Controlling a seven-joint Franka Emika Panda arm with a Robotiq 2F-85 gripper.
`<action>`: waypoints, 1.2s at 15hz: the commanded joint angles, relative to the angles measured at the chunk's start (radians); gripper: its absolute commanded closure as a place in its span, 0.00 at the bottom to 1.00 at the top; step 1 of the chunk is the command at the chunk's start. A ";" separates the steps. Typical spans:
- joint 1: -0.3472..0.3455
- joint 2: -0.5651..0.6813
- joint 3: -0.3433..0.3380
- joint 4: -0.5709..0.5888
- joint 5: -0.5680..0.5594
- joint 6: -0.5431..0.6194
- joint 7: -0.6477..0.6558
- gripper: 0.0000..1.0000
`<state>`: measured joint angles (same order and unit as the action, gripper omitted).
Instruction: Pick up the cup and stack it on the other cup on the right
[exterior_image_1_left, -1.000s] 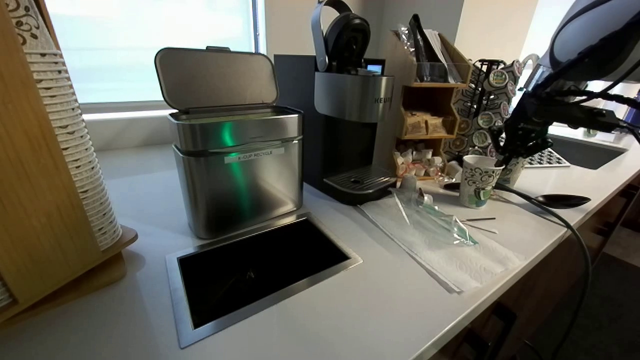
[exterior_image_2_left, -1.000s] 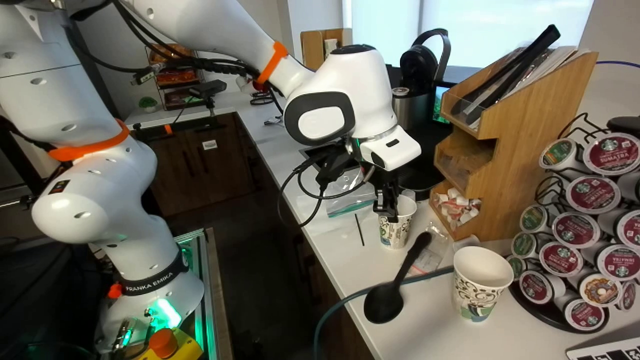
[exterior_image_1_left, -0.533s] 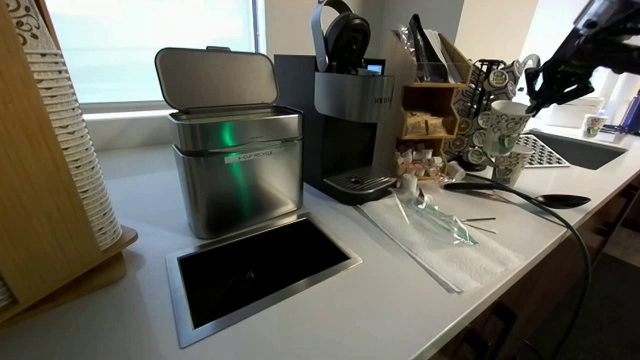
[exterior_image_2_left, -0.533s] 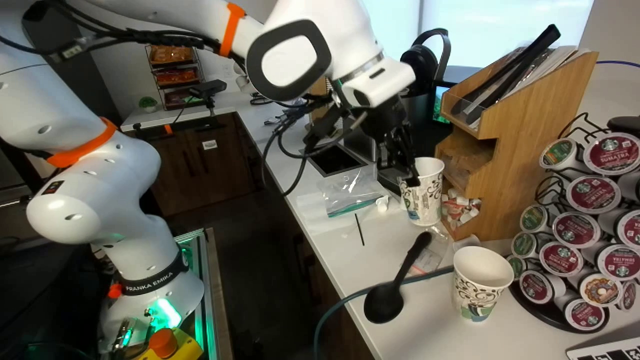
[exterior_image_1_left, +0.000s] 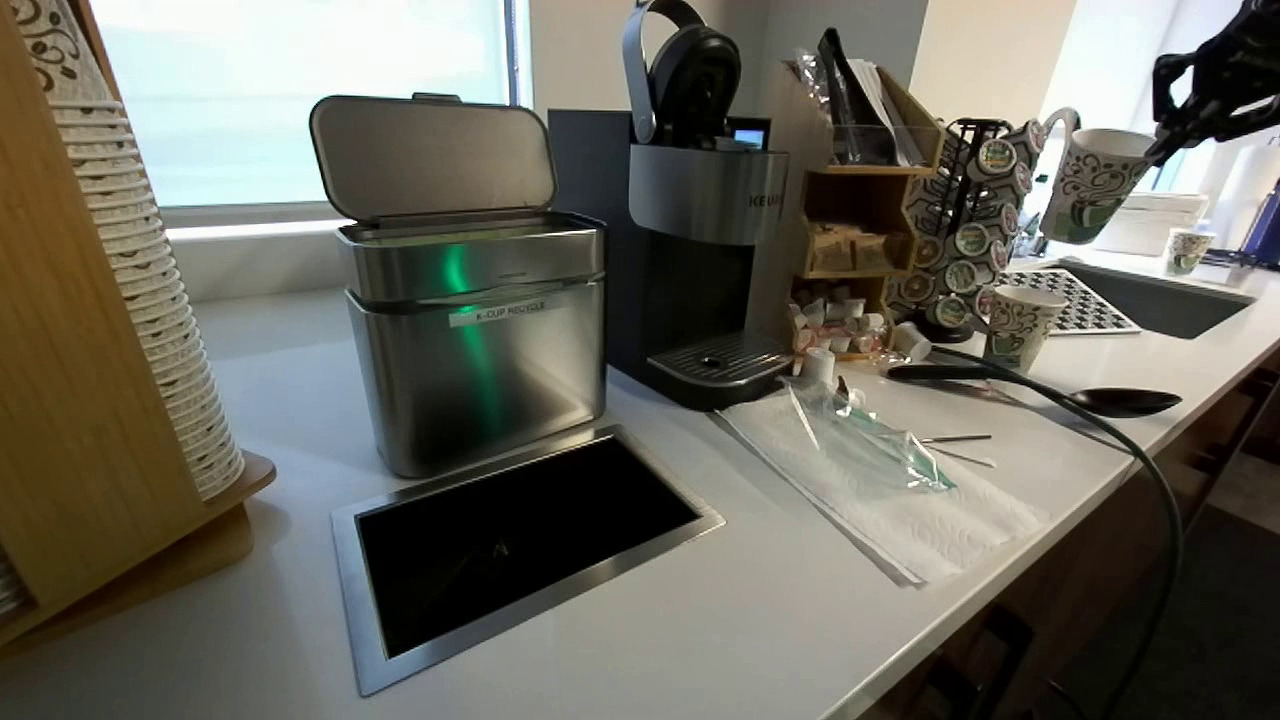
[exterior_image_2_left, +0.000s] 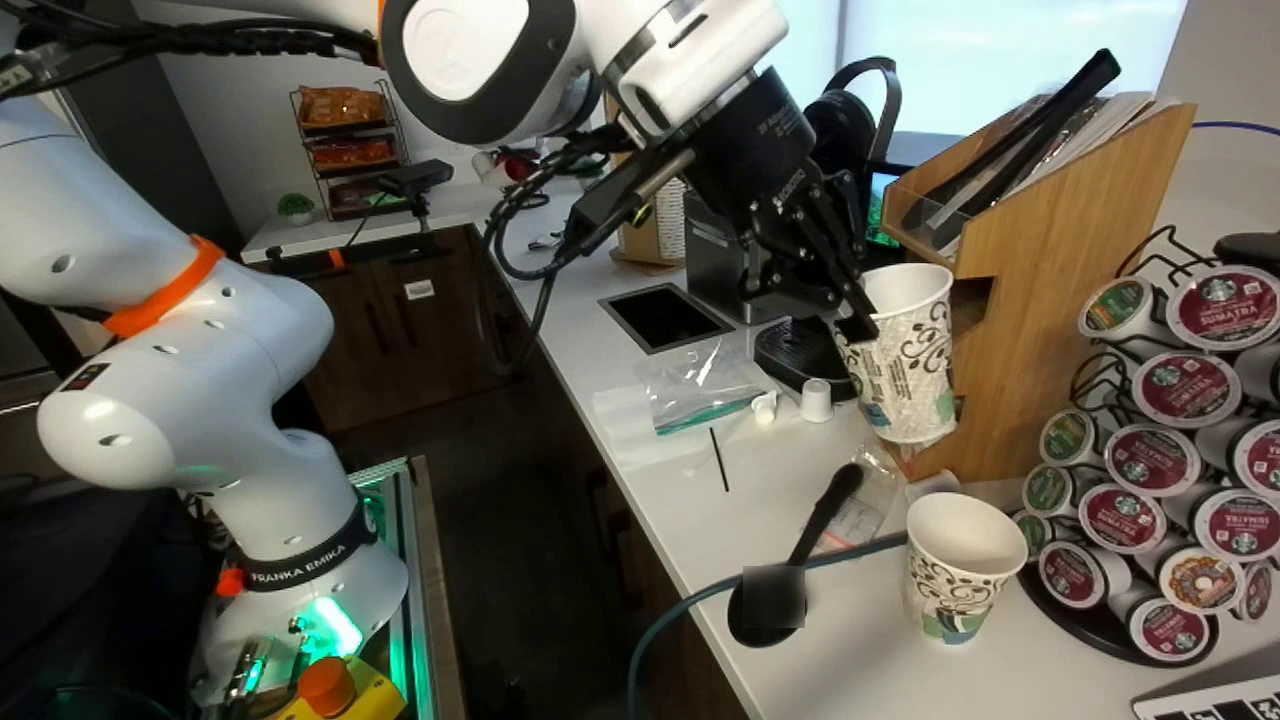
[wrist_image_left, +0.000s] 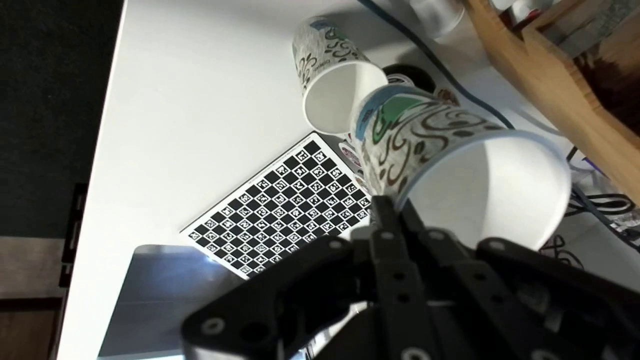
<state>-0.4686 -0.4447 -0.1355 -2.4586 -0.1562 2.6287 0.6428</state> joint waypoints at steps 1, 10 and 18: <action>-0.048 0.086 0.018 0.045 0.015 0.005 0.100 0.99; -0.039 0.250 -0.017 0.176 0.016 -0.006 0.341 0.99; 0.020 0.348 -0.055 0.226 -0.030 -0.021 0.466 0.99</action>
<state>-0.4824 -0.1235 -0.1620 -2.2533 -0.1611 2.6291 1.0528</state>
